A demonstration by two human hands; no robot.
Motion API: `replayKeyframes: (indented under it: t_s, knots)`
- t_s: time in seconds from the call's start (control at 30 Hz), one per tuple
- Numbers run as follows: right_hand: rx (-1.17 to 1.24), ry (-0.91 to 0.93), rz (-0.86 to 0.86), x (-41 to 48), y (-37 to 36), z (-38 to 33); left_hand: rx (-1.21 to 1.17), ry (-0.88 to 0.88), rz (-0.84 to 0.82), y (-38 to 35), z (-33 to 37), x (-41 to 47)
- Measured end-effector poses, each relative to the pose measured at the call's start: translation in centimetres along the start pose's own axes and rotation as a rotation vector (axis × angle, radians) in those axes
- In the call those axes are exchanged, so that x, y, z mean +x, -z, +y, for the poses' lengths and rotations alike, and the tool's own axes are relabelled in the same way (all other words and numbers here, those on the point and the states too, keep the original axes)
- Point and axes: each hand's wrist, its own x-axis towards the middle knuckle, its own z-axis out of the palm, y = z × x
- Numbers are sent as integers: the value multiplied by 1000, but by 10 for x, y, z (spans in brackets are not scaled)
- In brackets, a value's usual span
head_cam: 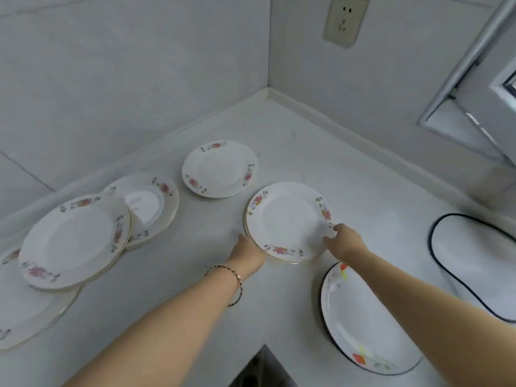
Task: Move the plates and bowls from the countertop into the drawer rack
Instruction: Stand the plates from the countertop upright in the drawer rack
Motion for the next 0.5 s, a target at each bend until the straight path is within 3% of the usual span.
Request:
replayKeyframes:
  t_s: [0.27, 0.5]
  knots:
    - [177, -266, 21, 77, -17, -12, -274, 130, -54, 5, 11, 91]
    - [267, -222, 92, 64, -21, -4, -388, 184, -50, 11, 5, 84]
